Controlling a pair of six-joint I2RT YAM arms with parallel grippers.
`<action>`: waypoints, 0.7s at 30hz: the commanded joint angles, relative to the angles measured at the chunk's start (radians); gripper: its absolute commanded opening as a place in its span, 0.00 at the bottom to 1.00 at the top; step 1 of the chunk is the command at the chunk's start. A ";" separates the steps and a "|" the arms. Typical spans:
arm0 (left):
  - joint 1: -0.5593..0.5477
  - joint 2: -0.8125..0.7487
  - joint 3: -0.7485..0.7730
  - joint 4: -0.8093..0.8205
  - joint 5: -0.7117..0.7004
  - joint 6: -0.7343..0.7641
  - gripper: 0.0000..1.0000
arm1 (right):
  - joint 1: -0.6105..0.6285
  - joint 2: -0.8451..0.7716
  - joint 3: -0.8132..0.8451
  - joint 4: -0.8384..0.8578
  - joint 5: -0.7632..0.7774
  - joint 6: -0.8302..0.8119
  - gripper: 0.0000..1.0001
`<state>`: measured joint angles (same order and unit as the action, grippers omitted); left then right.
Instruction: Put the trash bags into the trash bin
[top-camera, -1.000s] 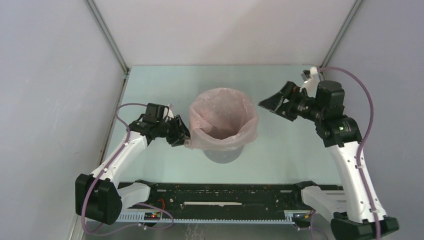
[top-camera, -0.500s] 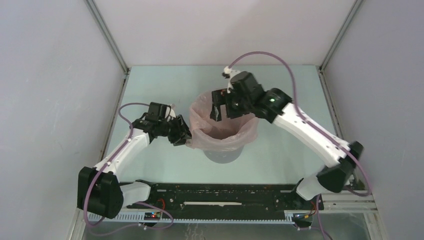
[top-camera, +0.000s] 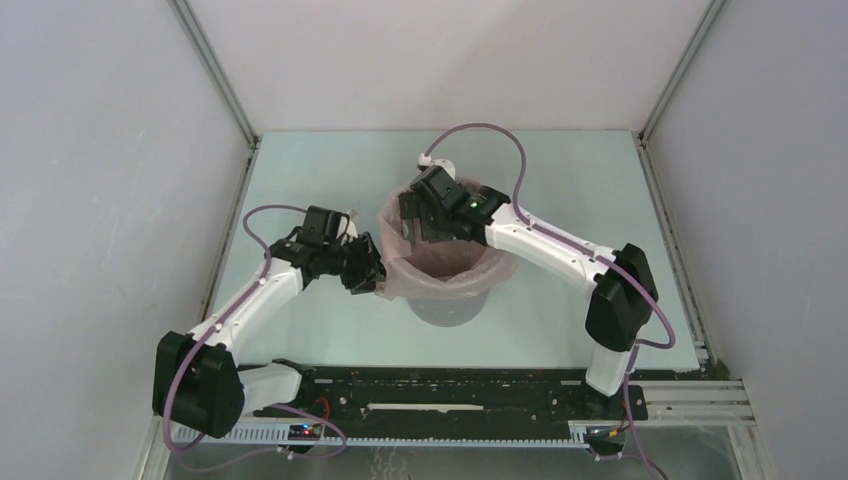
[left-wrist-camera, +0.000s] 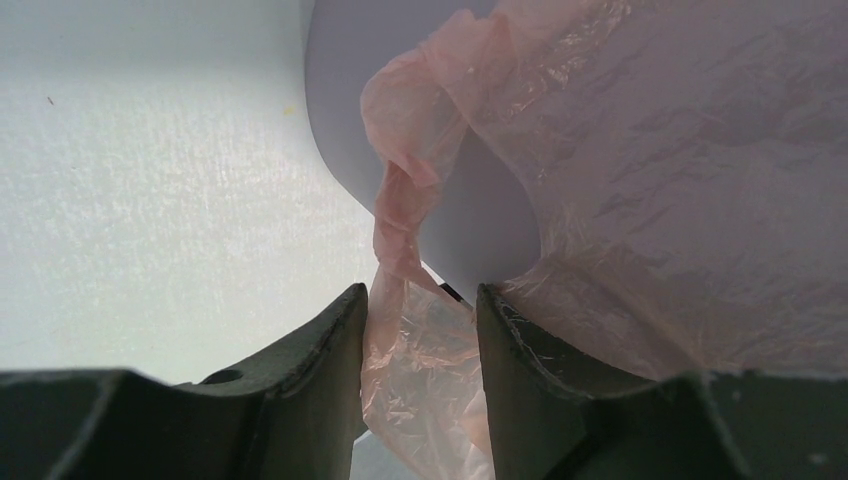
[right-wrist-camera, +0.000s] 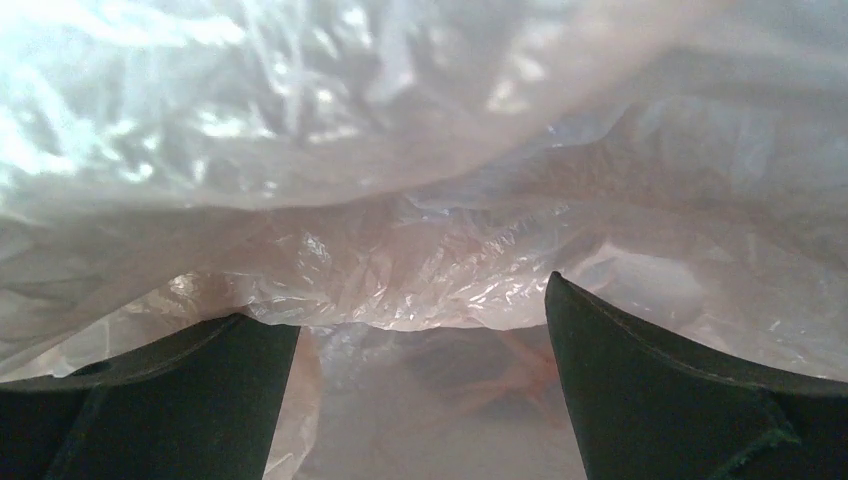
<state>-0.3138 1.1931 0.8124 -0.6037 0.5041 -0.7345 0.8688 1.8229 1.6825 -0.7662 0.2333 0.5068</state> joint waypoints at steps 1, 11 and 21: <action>-0.010 -0.018 -0.026 0.036 -0.014 -0.019 0.49 | 0.003 -0.105 -0.087 0.316 -0.034 0.053 1.00; -0.011 -0.017 -0.045 0.036 -0.010 -0.012 0.50 | -0.037 -0.207 -0.195 0.102 0.150 -0.149 1.00; -0.013 -0.043 -0.054 0.032 -0.014 -0.023 0.51 | -0.118 -0.097 -0.053 0.114 0.093 -0.118 1.00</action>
<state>-0.3187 1.1877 0.7815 -0.5850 0.4988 -0.7383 0.7311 1.6836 1.5204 -0.6708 0.3328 0.3874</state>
